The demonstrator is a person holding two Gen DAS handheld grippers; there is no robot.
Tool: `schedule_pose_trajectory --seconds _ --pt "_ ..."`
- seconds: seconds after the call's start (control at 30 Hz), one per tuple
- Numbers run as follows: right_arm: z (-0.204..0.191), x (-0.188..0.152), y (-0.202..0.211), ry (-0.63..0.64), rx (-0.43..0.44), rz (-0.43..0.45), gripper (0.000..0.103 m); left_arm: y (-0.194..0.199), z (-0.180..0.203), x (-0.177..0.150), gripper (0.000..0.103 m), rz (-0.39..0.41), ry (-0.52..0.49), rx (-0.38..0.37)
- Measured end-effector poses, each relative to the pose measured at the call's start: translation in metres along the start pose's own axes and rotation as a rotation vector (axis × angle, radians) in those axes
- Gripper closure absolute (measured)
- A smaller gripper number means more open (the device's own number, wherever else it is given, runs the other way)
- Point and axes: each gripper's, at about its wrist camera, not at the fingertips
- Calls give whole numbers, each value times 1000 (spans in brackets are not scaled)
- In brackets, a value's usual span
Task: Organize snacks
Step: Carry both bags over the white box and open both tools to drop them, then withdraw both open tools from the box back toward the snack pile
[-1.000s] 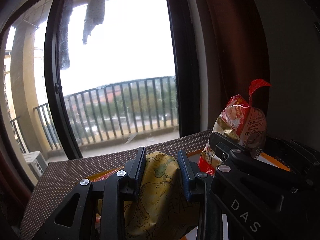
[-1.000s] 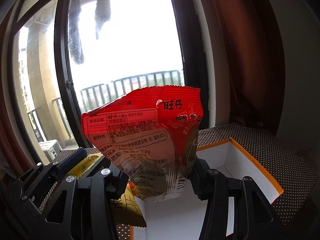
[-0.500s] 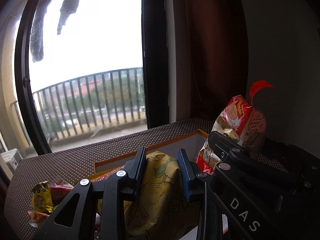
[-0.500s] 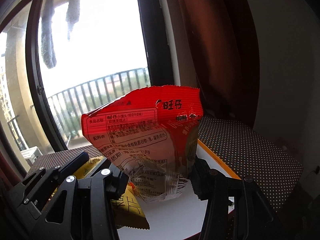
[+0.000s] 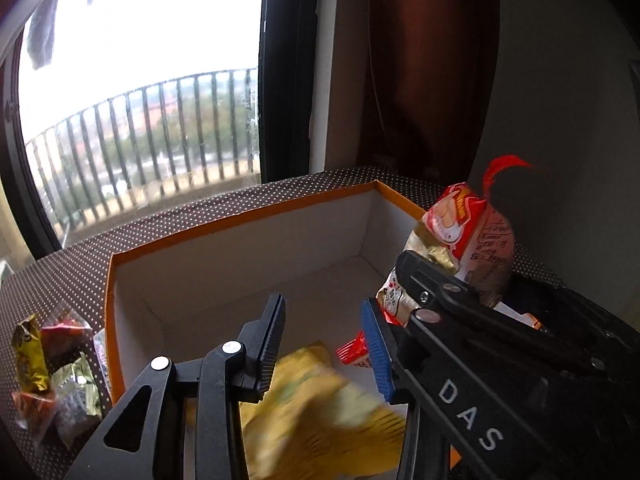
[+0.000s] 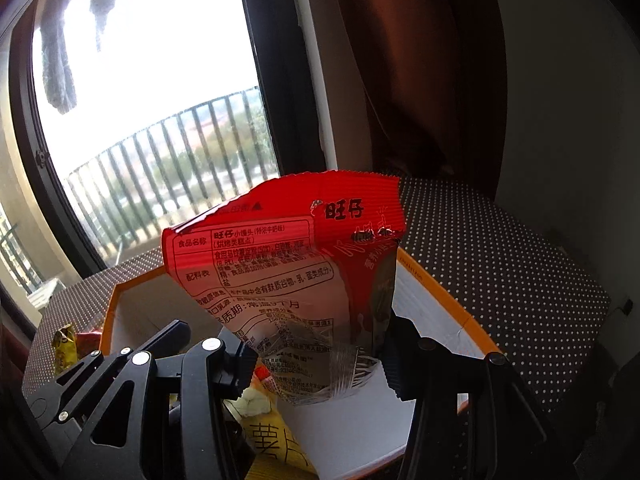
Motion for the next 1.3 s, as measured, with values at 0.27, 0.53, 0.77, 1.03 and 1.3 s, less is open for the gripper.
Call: schedule_pose_trajectory --seconds 0.27,0.53,0.77,1.03,1.3 --pt "-9 -3 -31 -45 13 -88 41 -23 -8 6 40 -89 -35 25" --pt "-19 -4 -21 -38 -29 -35 5 -10 -10 1 29 -58 -5 -12" --pt "-22 -9 2 -29 -59 -1 4 7 -11 -8 25 -10 -2 7" --pt "-42 -12 27 9 -41 32 4 21 -20 -11 25 40 17 27" --pt "-74 -13 43 57 -7 64 4 47 -40 -16 25 90 46 60"
Point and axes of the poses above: each gripper's, at about its wrist camera, not at the fingertips, and y roughly against the way its jaws point, z to its right, x to its top, and after that the axes turned 13 degrees about x, right-handed
